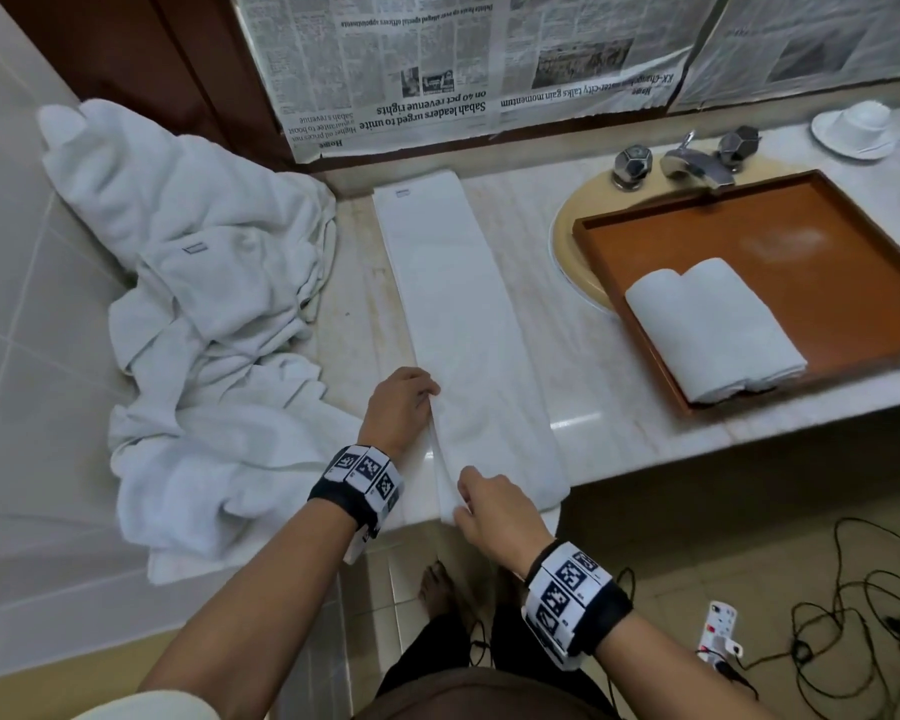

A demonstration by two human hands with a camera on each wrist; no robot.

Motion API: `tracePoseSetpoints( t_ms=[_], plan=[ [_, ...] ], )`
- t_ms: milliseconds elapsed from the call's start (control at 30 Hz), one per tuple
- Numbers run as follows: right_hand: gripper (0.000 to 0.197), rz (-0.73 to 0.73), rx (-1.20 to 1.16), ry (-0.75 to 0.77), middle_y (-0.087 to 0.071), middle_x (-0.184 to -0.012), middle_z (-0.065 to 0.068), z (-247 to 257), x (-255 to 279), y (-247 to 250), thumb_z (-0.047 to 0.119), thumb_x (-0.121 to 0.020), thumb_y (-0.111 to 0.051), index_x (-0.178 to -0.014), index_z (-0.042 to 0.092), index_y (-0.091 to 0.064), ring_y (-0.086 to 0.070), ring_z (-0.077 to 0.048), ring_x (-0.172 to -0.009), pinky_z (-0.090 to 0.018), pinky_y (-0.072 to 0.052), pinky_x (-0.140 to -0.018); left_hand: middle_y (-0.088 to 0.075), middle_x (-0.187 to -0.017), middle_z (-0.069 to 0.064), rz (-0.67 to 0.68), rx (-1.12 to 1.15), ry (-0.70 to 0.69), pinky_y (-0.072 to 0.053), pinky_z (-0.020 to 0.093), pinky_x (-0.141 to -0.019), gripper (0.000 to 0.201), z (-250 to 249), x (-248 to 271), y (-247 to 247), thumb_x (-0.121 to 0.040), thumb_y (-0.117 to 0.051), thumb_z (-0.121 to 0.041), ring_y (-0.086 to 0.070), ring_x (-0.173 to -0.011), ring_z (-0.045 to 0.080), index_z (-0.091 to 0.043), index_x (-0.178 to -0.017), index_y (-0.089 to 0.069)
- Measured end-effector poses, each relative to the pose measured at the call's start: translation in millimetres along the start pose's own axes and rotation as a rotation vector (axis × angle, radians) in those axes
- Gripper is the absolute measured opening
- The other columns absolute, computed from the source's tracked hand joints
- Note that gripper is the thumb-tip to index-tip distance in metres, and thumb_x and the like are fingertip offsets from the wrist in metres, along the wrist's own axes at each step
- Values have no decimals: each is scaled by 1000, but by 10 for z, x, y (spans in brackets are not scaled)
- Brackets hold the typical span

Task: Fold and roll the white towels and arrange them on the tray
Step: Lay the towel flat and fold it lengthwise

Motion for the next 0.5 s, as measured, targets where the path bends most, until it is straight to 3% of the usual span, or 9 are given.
tracePoseSetpoints(
  t_ms=[167, 333, 400, 500],
  plan=[
    [17, -38, -30, 75, -61, -89, -9, 10, 6, 7, 28, -97, -51, -103, 13, -48, -57, -28, -79, -40, -49, -69, -59, -118, 10, -26, 24, 48, -49, 37, -96, 24, -22, 29, 33, -89, -60, 0, -63, -101, 28, -10, -103, -76],
    [18, -16, 11, 121, -63, -92, -11, 76, -33, -56, 29, -97, -49, -107, 13, -47, -58, -31, -81, -42, -50, -70, -57, -112, 4, -40, 73, 97, -50, 37, -93, 26, -22, 57, 13, -90, -55, 0, -62, -93, 23, -13, -100, -75],
    [19, 16, 4, 138, -63, -92, -12, 65, -32, -125, 27, -97, -51, -108, 13, -45, -59, -32, -82, -43, -51, -72, -57, -112, 5, -44, 93, 121, -49, 34, -94, 27, -3, 66, -3, -90, -54, 0, -62, -94, 24, -13, -102, -75],
    [21, 109, -76, 184, -64, -90, -8, 24, -2, -178, 25, -96, -54, -111, 14, -45, -59, -27, -81, -43, -51, -76, -60, -111, 8, -72, 100, 141, -41, 20, -92, 29, 35, 77, 9, -93, -52, 0, -63, -100, 26, -13, -106, -74]
  ],
)
Point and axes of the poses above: each hand's wrist, its own x-axis away from the middle knuckle, its own y-axis out of the back of the hand, z = x × y, the point moved 7 cm from there along -x, towards the middle knuckle
